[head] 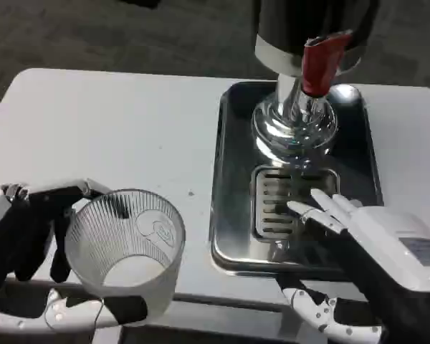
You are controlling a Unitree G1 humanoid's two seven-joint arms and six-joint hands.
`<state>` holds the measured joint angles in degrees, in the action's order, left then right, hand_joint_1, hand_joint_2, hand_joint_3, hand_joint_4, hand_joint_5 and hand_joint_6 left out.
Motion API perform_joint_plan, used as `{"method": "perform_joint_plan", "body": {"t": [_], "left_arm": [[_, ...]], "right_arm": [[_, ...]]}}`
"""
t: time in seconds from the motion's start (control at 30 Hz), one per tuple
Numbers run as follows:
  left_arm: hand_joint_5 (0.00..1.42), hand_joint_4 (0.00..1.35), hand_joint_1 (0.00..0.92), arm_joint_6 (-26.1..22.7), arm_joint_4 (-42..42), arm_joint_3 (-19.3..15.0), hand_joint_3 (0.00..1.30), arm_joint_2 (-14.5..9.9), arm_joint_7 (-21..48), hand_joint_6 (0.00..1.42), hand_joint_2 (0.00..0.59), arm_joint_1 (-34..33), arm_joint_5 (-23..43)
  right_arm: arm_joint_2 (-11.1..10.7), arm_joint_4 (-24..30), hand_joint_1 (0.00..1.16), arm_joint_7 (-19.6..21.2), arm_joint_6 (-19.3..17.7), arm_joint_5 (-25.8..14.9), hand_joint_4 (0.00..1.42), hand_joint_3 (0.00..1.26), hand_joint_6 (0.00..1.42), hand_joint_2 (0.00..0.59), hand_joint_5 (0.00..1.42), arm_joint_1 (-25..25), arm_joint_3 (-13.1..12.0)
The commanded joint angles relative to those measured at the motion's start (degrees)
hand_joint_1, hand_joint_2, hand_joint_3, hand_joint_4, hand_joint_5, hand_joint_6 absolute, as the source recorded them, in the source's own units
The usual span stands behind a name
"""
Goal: Grasp the cup under the faucet to collect the drink, then remove the cup.
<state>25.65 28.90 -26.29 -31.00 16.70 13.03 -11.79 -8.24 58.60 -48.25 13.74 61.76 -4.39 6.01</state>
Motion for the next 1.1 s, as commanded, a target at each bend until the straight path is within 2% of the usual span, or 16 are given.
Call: {"method": "perform_joint_plan", "body": {"t": [0.03, 0.6, 1.1], "left_arm": [[1.35, 1.15, 0.439, 0.4, -0.7, -0.3, 0.96, -0.2, -0.5, 1.42, 0.114, -0.4, 0.6], [1.35, 1.15, 0.439, 0.6, -2.7, 0.6, 0.96, -0.3, -0.5, 1.42, 0.114, -1.8, 0.3], [1.35, 1.15, 0.439, 0.4, -5.5, 2.5, 0.96, -0.7, -0.7, 1.42, 0.114, -5.6, -0.5]], "right_arm": [[0.2, -0.5, 0.44, -0.8, 0.4, 0.0, 0.00, 0.13, 0.00, 0.475, 0.00, 0.2, 0.3], [0.1, -1.8, 0.44, -0.6, 1.2, 0.4, 0.00, 0.13, 0.00, 0.475, 0.00, 1.5, 0.9], [-0.2, -1.1, 0.44, -1.1, 2.5, 0.8, 0.00, 0.13, 0.00, 0.475, 0.00, 1.1, -0.5]]}}
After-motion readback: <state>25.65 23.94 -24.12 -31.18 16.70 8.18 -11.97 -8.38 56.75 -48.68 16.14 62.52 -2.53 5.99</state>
